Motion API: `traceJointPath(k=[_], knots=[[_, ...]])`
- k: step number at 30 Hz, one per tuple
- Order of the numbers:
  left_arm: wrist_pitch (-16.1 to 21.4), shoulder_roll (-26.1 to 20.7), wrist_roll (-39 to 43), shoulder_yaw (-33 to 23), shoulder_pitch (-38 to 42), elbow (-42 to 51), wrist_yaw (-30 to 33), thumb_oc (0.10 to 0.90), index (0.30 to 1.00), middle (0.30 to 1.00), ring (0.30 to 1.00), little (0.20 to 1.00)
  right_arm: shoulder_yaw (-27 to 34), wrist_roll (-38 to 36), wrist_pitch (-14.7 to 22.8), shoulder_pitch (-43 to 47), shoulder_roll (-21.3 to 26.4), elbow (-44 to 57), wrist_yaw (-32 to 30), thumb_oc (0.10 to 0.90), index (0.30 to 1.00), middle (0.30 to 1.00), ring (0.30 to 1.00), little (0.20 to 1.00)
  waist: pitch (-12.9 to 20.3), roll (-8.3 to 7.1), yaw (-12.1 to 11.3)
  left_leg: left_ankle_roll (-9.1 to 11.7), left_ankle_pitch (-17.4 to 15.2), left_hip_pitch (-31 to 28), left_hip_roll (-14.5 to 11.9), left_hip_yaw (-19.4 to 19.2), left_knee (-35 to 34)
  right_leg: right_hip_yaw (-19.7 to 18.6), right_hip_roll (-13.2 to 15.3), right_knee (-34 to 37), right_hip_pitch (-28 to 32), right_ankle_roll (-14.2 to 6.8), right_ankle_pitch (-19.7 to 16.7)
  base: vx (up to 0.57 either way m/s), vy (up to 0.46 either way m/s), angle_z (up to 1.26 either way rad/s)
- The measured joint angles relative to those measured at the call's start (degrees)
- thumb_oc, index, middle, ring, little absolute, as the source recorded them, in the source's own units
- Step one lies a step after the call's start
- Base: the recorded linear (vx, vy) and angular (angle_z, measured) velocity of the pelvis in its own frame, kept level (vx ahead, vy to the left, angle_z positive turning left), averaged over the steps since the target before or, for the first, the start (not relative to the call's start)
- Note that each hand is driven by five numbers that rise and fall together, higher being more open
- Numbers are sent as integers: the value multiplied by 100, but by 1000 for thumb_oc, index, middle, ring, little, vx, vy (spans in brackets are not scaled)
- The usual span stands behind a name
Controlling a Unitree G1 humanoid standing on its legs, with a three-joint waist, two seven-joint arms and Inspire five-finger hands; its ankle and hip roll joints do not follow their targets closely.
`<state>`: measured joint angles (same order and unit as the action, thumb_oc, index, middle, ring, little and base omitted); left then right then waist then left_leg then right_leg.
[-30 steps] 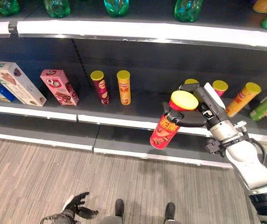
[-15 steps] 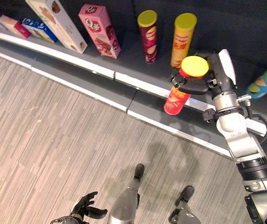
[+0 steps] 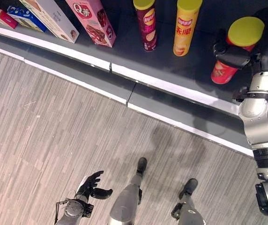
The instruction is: Put the goods on the table back onto the shelves and tidy them up.
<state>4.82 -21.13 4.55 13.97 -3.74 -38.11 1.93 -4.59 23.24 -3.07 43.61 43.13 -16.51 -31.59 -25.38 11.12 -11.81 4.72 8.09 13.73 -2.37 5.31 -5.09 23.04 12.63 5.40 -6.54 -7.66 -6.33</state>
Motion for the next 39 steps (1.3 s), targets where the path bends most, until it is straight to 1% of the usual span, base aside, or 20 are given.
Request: traceJointPath(k=[4,6,9,12,15,16,17,19,20,28,36,37,38,39], knots=[[3,-2,54,10,2,20,38,800,900,900,900,900,-12,-90,-59,182,2,-752,-84,400,300,300,300,300,-5,13,-54,-12,9,46,6,12,0,12,4,0,-31,0,0,-2,-3,2],[6,-9,213,79,3,44,105,800,900,900,900,900,11,-193,-115,300,10,-801,-254,400,300,300,300,300,-6,15,-66,-12,9,69,18,18,0,16,15,0,-48,0,0,0,0,0],[21,-20,223,110,35,127,123,800,900,900,900,900,-12,-233,-115,442,56,-840,-369,400,300,300,300,300,-6,17,-118,-12,9,96,22,22,0,18,18,0,-78,0,0,0,0,0],[119,-21,251,117,90,229,125,800,900,900,900,900,-71,-248,-119,590,89,-987,-446,400,300,300,300,300,-5,21,-160,-13,10,148,31,44,0,29,23,1,-118,0,0,9,-5,3],[130,-21,271,121,115,297,127,800,900,900,900,900,-107,-330,-151,594,90,-1010,-503,400,300,300,300,300,-3,25,-184,-13,10,161,51,67,0,35,40,1,-119,0,0,7,-4,5],[130,-21,271,123,131,292,128,800,900,900,900,900,-111,-338,-151,594,92,-1011,-520,400,300,300,300,300,-4,42,-199,-13,10,164,68,68,0,35,56,1,-118,0,0,21,7,6],[130,-21,270,177,199,283,130,800,900,900,900,900,-113,-350,-152,648,128,-1024,-611,400,300,300,300,300,-31,119,-204,-13,10,169,84,107,0,40,68,1,-111,-1,0,21,7,7],[131,-22,270,177,206,294,157,800,900,900,900,900,-121,-390,-154,710,131,-1028,-687,400,300,300,300,300,-26,217,-200,-14,10,183,97,134,1,45,79,0,-112,-7,-4,23,-5,6],[131,-22,270,177,206,299,171,800,900,900,900,900,-122,-397,-155,713,131,-1028,-697,400,300,300,300,300,-24,225,-204,-14,10,183,96,135,0,45,78,0,-112,-7,-4,0,0,0],[134,-22,270,189,207,327,245,800,900,900,900,900,-119,-666,-158,990,132,-1456,-901,400,300,300,300,300,-21,228,-208,-15,12,185,96,147,1,46,77,0,-109,-7,-4,0,0,0],[134,-22,271,296,207,346,293,800,900,900,900,900,-120,-836,-195,992,135,-1481,-1025,400,300,300,300,300,-16,236,-204,-38,28,199,119,157,1,61,98,0,-109,-14,-8,2,-1,1],[134,-22,271,340,207,352,293,800,900,900,900,900,-120,-862,-198,992,134,-1481,-1035,665,698,698,698,698,-15,236,-204,-38,28,199,119,157,1,61,98,0,-109,-14,-8,0,0,0],[134,-22,271,345,207,355,293,800,900,900,900,900,-121,-880,-197,992,134,-1481,-1039,800,900,900,900,900,-15,237,-204,-38,28,199,119,157,1,61,98,0,-109,-14,-8,0,0,0],[134,-22,271,345,207,361,294,800,900,900,900,900,-120,-891,-198,992,134,-1481,-1042,800,900,900,900,900,-15,237,-204,-38,28,199,119,157,1,61,98,0,-109,-14,-8,0,0,0]])
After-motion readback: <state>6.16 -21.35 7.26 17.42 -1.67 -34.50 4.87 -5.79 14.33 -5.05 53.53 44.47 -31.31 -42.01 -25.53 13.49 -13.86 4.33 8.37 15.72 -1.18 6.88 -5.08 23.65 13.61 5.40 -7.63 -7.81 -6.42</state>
